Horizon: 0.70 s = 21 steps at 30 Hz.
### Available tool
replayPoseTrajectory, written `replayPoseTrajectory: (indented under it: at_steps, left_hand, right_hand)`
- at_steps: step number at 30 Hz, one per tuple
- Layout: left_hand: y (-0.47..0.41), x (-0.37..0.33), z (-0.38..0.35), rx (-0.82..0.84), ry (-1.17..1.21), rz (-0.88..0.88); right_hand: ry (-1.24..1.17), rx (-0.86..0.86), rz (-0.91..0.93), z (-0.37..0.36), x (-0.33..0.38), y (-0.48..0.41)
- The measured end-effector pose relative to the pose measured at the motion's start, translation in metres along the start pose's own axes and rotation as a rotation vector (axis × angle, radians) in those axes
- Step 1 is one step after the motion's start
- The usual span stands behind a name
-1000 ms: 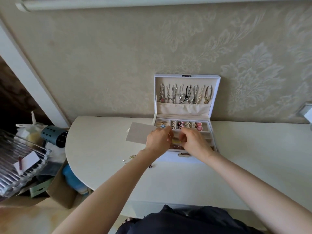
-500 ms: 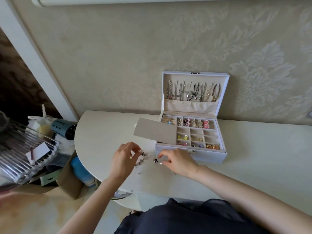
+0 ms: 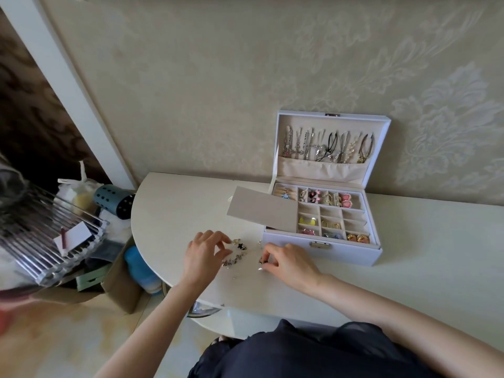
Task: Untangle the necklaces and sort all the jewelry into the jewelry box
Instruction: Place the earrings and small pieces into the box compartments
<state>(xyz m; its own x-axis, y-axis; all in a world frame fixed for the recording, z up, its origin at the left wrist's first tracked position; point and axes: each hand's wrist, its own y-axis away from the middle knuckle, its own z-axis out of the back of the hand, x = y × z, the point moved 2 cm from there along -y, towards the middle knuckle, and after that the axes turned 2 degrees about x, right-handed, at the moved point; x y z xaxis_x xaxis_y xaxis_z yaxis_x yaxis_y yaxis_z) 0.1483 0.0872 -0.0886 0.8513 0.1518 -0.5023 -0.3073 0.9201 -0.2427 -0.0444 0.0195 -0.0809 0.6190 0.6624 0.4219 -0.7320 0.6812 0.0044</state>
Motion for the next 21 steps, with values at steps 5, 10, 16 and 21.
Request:
replayPoseTrajectory:
  at_steps: [5,10,16,21]
  left_hand:
    - [-0.024,-0.019,-0.014,0.128,-0.119,-0.018]
    - [-0.027,-0.017,-0.021,0.145,-0.151,-0.017]
    - [-0.027,-0.019,-0.013,0.028,-0.036,-0.011]
    - [-0.024,-0.032,-0.004,-0.009,0.183,-0.046]
  right_hand:
    - [-0.097,-0.072,0.042,0.009,-0.002,0.005]
    - [-0.127,-0.085,0.04,0.014,-0.005,0.01]
    - [-0.265,-0.124,-0.004,0.019,-0.008,0.014]
    - [-0.412,-0.189,-0.037,0.032,-0.017,0.019]
